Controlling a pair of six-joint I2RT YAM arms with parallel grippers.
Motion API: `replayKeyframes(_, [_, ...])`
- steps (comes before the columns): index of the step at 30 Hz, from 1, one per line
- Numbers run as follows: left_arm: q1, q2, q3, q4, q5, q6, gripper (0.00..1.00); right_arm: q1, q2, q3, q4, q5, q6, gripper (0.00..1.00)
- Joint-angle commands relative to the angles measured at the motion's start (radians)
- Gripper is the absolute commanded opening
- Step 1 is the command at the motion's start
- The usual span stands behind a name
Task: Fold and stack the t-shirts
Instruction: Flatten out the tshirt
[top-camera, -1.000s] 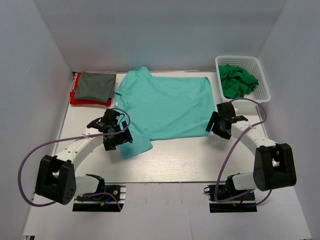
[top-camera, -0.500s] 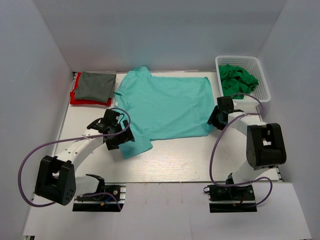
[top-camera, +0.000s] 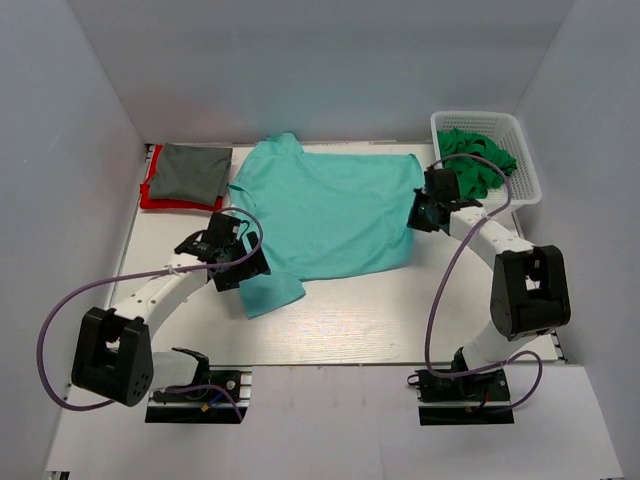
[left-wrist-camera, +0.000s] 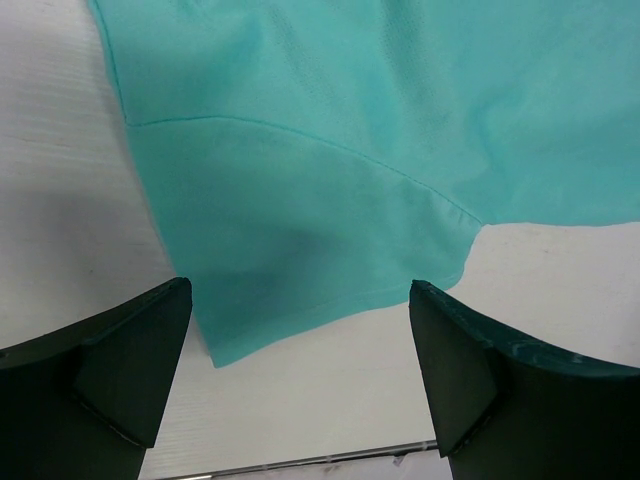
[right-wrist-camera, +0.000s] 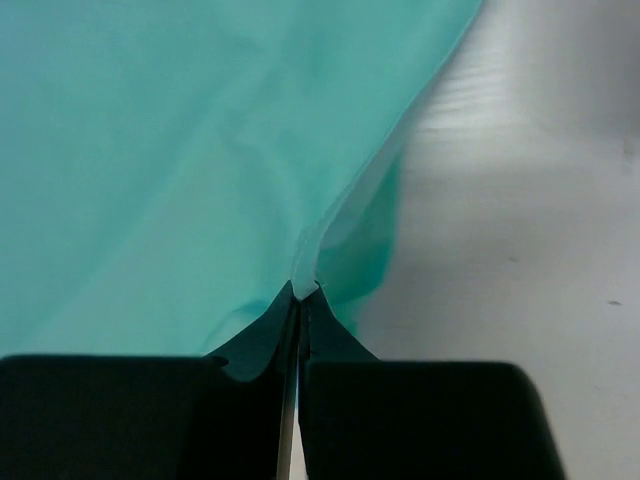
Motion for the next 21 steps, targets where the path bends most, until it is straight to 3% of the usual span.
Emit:
replayKeyframes(1, [-0.002, 0.014, 0.029, 0.027, -0.005, 0.021, 1.0, 0.081, -0.031, 0.067, -0.037, -0.067, -0.088, 0.0])
replayKeyframes(12, [0.009, 0.078, 0.047, 0.018, -0.014, 0.041, 1.0, 0.374, 0.214, 0.283, -0.083, -0.167, -0.153, 0.0])
replayKeyframes(13, [0.009, 0.092, 0.056, 0.018, -0.014, 0.041, 1.0, 0.4, 0.226, 0.299, -0.09, -0.154, -0.157, 0.11])
replayKeyframes(16, [0.009, 0.116, 0.069, 0.018, -0.014, 0.041, 1.0, 0.42, 0.268, 0.325, -0.121, -0.119, -0.166, 0.22])
replayKeyframes(18, [0.009, 0.147, 0.083, 0.018, -0.014, 0.05, 1.0, 0.417, 0.233, 0.294, -0.106, -0.108, -0.159, 0.41])
replayKeyframes(20, [0.009, 0.156, 0.112, 0.018, -0.005, 0.05, 1.0, 0.414, 0.182, 0.261, -0.075, -0.093, -0.139, 0.67])
replayKeyframes(21, [0.009, 0.172, 0.112, 0.03, -0.005, 0.05, 1.0, 0.414, 0.14, 0.251, -0.067, -0.084, -0.137, 0.73])
